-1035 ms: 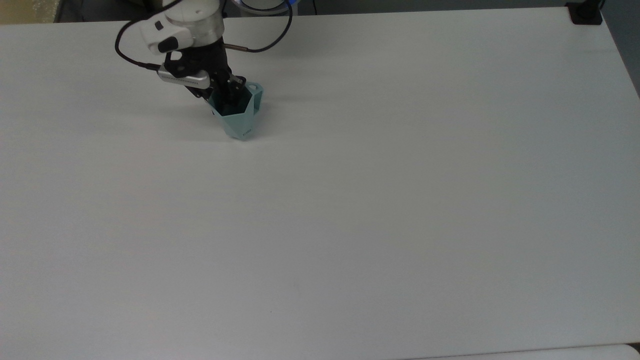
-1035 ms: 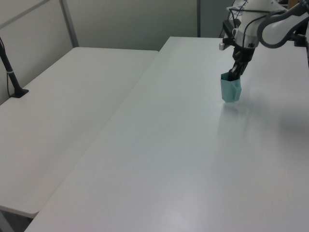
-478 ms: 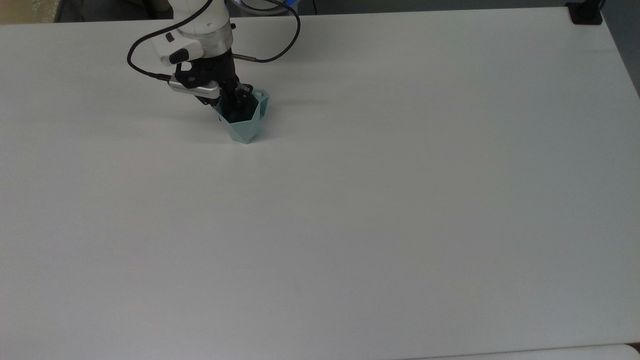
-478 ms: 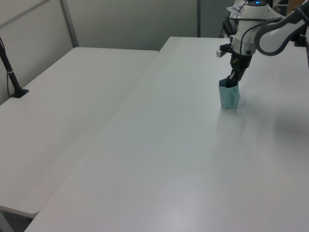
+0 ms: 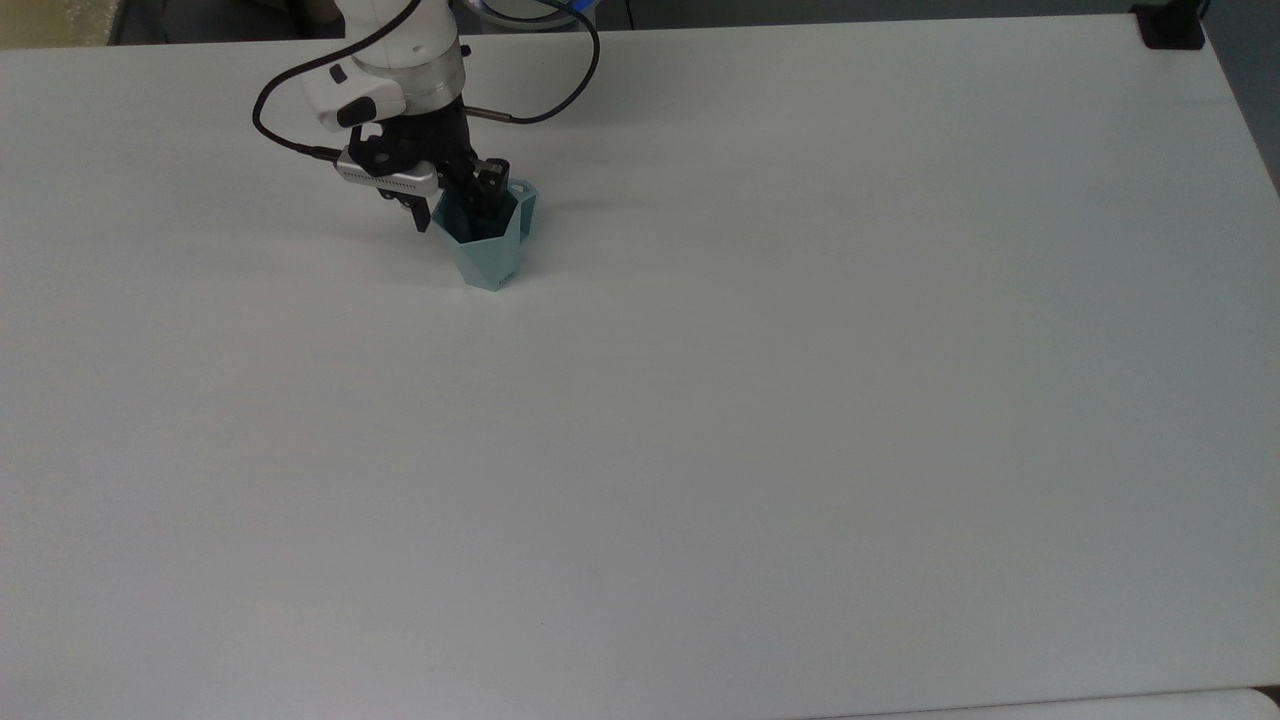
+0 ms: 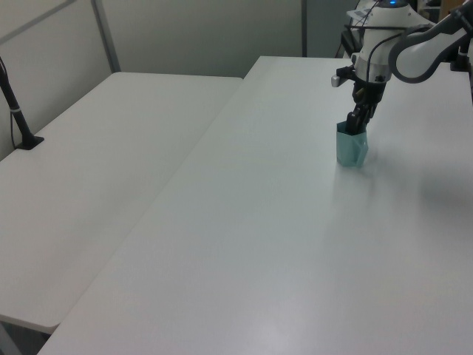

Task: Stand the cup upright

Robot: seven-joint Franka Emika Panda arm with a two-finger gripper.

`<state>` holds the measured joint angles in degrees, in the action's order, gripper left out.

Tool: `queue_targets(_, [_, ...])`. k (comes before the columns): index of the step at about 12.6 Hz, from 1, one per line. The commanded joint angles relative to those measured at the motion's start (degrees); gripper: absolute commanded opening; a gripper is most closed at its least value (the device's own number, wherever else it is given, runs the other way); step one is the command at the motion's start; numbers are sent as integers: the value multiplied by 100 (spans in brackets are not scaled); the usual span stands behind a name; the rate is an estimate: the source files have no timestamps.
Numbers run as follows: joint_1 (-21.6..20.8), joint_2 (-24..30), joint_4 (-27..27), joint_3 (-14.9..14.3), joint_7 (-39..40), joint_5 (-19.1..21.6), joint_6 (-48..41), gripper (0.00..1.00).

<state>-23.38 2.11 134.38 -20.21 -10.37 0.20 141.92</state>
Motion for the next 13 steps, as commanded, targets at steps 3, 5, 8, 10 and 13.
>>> queue_targets(3, [-35,352,-1823,-54,87,147,-2672,100])
queue_targets(5, [-17,238,-2939,-62,43,226,-3344,100])
queue_targets(8, [297,334,-3259,8,699,103,-3670,100])
queue_targets(10, [501,290,-3750,61,1560,-98,-4904,100])
queue_targets(13, [492,299,-3779,61,1564,-99,-5024,100])
